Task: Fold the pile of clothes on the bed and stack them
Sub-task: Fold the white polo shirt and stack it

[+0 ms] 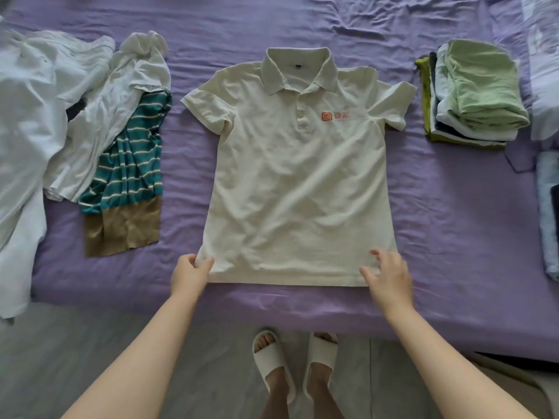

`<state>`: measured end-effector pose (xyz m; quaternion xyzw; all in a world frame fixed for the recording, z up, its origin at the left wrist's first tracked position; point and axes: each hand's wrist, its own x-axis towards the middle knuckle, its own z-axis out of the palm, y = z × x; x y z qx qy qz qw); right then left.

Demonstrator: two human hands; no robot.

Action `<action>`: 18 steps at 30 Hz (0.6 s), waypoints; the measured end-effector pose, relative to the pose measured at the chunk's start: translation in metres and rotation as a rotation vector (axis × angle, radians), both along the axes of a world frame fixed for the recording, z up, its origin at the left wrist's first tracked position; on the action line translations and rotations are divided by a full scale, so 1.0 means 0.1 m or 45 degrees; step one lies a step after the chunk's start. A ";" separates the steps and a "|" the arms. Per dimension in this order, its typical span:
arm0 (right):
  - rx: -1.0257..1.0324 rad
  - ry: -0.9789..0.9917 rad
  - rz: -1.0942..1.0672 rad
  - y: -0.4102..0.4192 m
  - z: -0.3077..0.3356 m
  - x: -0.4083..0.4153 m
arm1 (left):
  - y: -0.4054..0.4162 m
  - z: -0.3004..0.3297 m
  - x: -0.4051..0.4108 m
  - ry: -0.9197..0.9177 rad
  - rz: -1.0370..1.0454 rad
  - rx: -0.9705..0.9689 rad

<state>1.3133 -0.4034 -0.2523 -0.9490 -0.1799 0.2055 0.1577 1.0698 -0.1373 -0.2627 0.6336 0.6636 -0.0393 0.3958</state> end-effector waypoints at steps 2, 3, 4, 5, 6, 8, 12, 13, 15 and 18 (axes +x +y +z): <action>0.111 0.177 0.203 0.21 -0.05 -0.14 | -0.01 -0.07 -0.02 -0.101 0.120 -0.037; 0.136 0.253 0.283 0.32 -0.09 -0.21 | 0.00 -0.09 -0.04 -0.165 0.210 -0.060; 0.154 0.317 0.338 0.43 -0.12 -0.28 | 0.00 -0.09 -0.05 -0.224 0.304 -0.091; 0.163 0.362 0.369 0.53 -0.17 -0.36 | 0.01 -0.09 -0.06 -0.279 0.393 -0.128; 0.155 0.378 0.389 0.61 -0.22 -0.43 | 0.03 -0.09 -0.07 -0.336 0.462 -0.177; 0.060 0.331 0.411 0.72 -0.31 -0.54 | 0.08 -0.07 -0.08 -0.429 0.464 -0.287; -0.081 0.194 0.466 0.81 -0.36 -0.53 | 0.19 -0.02 -0.02 -0.540 0.291 -0.465; -0.075 0.134 0.513 0.84 -0.36 -0.51 | 0.20 -0.01 0.01 -0.567 0.275 -0.453; -0.069 0.043 0.641 0.91 -0.35 -0.50 | 0.22 0.00 0.06 -0.633 0.250 -0.429; -0.224 0.143 0.777 1.00 -0.33 -0.51 | 0.21 0.01 0.01 -0.609 0.260 -0.275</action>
